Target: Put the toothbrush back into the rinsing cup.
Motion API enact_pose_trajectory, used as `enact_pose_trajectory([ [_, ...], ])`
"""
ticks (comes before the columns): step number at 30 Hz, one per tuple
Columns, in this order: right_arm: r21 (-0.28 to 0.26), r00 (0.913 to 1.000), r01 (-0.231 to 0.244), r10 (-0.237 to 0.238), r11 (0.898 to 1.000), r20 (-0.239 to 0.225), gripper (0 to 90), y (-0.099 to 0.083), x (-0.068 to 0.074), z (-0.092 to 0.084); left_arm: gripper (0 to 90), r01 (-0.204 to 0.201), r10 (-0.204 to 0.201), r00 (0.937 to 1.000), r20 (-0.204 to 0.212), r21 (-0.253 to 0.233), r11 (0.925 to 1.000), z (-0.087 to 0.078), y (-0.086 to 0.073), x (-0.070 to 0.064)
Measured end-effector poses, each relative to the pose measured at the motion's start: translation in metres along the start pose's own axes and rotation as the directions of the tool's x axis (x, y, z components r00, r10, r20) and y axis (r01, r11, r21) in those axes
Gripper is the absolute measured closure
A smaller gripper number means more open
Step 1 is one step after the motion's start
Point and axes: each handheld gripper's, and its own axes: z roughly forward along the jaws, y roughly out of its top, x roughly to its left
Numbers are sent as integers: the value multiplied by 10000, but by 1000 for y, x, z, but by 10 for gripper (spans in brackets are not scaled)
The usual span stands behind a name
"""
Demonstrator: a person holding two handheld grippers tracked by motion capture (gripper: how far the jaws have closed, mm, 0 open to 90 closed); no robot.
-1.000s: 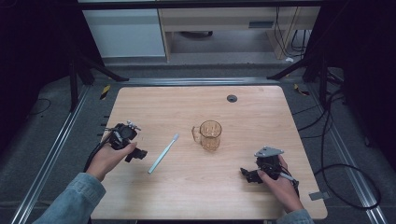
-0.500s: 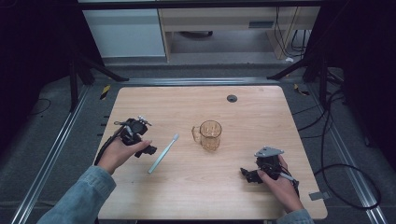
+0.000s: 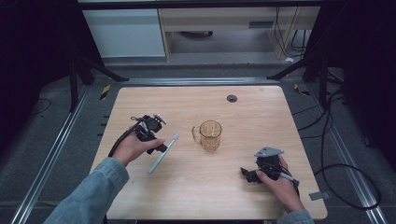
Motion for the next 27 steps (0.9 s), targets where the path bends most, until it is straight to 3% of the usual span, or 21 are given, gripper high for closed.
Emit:
enact_pose_trajectory([
  [12,-18,10000,42,-42,10000,83,4,0,-1,0,266,-426,422,9991,64,715,9965,7,15,-8],
  [20,-26,10000,-12,12,10000,97,4,0,-1,0,382,-370,355,9993,149,1189,9922,22,26,-8],
  [27,-13,9999,-87,87,10000,113,4,0,-1,0,472,-65,27,9997,233,1626,9867,40,31,-3],
])
